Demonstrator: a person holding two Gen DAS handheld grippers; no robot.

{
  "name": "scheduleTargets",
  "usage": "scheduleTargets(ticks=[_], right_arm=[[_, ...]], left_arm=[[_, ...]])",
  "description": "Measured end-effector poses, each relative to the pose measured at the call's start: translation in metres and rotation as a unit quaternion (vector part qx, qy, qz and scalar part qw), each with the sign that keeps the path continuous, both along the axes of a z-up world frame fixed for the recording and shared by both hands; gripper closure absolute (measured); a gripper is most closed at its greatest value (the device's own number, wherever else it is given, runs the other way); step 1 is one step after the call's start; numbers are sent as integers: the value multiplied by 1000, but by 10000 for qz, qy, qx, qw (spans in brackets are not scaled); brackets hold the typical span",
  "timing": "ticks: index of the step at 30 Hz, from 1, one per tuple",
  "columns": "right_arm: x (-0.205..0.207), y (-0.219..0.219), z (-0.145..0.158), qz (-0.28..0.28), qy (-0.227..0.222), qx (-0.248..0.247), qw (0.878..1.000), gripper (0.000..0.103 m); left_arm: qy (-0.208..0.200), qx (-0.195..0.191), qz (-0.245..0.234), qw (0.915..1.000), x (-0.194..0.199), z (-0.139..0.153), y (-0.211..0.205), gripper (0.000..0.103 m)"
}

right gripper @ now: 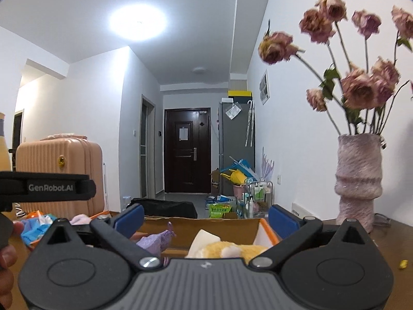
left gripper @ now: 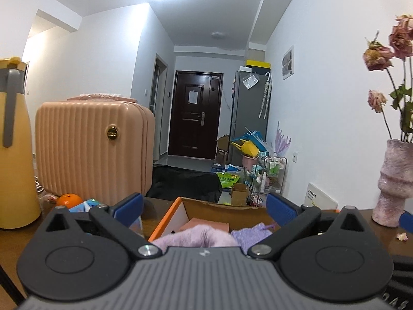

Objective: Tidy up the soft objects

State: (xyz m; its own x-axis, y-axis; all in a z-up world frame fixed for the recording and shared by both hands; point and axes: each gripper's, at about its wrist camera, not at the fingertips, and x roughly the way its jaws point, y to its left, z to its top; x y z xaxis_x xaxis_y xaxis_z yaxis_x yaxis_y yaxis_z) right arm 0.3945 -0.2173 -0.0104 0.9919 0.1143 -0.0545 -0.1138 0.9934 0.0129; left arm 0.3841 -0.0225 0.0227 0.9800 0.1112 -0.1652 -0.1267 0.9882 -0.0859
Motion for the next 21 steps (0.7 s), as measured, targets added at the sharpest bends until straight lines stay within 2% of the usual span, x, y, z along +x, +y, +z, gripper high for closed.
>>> scheduleTargets(ticks=[10, 21], right_arm=[[-69, -31, 4, -66, 121, -80, 9999, 0], [-144, -53, 11, 28, 210, -168, 9996, 0]], left_arm=[[-11, 292, -158, 9994, -70, -1, 4, 0], [-3, 375, -232, 9990, -147, -2, 22, 0]])
